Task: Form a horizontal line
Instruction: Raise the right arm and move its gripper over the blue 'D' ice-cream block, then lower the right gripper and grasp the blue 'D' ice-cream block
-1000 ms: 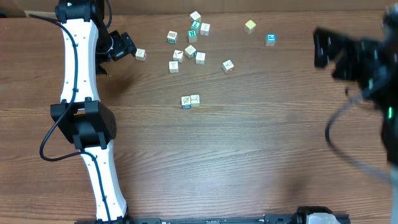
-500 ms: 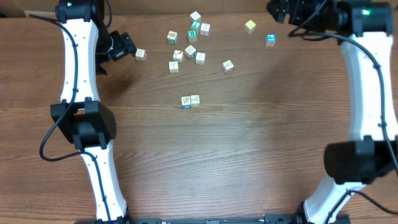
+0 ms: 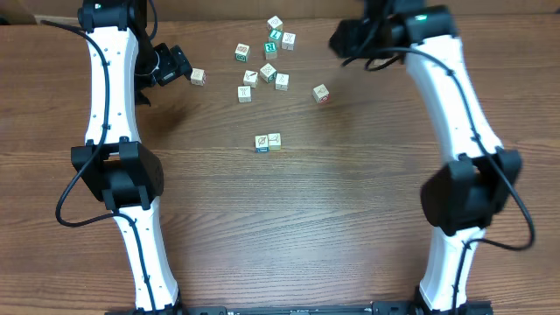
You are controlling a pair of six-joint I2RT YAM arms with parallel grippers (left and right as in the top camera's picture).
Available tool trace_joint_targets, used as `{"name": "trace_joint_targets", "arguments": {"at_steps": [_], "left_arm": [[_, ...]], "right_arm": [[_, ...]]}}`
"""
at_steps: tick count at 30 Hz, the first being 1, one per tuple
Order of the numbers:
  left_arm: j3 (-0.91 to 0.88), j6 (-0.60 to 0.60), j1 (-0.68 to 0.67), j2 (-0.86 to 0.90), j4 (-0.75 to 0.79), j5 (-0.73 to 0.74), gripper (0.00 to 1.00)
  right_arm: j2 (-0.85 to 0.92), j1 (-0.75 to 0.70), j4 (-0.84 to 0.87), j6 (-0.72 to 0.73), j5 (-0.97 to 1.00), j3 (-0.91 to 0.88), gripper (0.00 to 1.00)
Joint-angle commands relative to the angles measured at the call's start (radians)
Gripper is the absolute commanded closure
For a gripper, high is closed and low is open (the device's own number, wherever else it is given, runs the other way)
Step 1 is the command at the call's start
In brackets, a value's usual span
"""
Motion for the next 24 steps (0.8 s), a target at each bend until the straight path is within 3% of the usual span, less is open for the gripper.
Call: {"name": "trace_joint_targets", "arguments": {"at_steps": [1,8,24], "left_arm": [[0.019,0.008,0.002,-0.012,0.001,0.007,0.01],[0.019,0.008,0.002,-0.012,0.001,0.007,0.00],[0.019,0.007,0.002,-0.012,0.001,0.007,0.00]], "right_arm": [[0.072,0.037,0.010,-0.104,0.067,-0.007,0.37],[0.188,0.082,0.021,-0.109,0.193,-0.008,0.34],[0.305,0.088,0.047,-0.102,0.176,-0.014,0.39]]}}
